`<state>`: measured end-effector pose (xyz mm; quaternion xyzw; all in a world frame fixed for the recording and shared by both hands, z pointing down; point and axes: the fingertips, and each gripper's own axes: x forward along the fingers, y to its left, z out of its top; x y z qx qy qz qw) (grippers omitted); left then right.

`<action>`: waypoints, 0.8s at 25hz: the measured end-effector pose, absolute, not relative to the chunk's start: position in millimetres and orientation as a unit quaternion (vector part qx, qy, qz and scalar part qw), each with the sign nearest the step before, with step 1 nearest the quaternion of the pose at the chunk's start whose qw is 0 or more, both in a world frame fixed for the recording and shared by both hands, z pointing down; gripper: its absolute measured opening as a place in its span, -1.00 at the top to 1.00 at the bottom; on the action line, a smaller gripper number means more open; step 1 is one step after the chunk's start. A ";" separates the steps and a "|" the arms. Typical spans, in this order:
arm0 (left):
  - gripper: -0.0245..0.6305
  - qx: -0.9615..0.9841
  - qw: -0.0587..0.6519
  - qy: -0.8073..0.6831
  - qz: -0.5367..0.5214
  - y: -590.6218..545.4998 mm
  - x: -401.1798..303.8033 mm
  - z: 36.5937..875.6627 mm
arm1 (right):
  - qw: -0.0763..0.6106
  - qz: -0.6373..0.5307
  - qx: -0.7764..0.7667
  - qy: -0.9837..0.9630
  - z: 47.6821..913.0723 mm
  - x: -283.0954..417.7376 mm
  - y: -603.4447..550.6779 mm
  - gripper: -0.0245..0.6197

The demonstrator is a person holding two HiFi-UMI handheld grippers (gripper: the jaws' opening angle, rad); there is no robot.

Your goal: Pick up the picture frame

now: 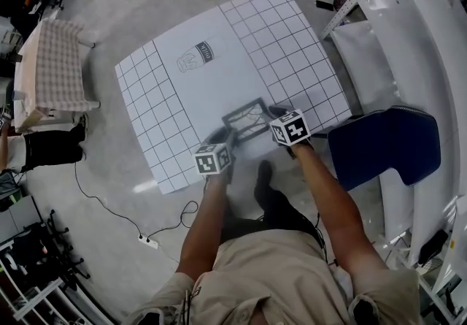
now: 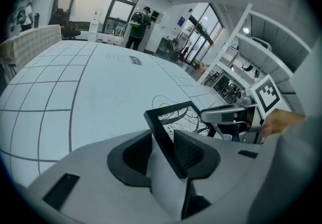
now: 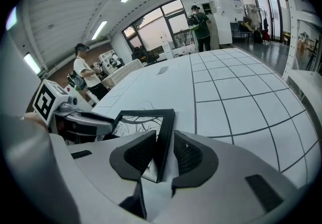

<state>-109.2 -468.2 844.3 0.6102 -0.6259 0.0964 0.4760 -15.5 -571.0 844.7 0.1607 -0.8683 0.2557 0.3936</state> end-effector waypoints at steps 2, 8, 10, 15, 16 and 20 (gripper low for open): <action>0.55 0.603 0.481 -0.629 0.092 -468.9 -110.1 845.2 | 0.395 0.260 0.162 -0.866 847.5 -16.3 -569.4 0.60; 0.60 0.590 0.496 -0.632 0.079 -470.2 -110.9 843.4 | 0.395 0.274 0.182 -0.858 847.7 -17.6 -566.6 0.67; 0.62 0.589 0.495 -0.634 0.077 -469.9 -110.3 843.7 | 0.397 0.276 0.185 -0.856 847.5 -15.6 -565.9 0.68; 0.64 0.593 0.490 -0.634 0.074 -469.5 -107.5 840.5 | 0.385 0.278 0.199 -0.857 843.1 -8.4 -561.2 0.68; 0.64 0.594 0.487 -0.636 0.074 -469.1 -108.1 838.8 | 0.380 0.276 0.202 -0.859 840.7 -8.2 -560.7 0.68; 0.65 0.598 0.472 -0.644 0.068 -468.7 -113.4 828.3 | 0.364 0.258 0.207 -0.871 825.7 -11.7 -560.2 0.68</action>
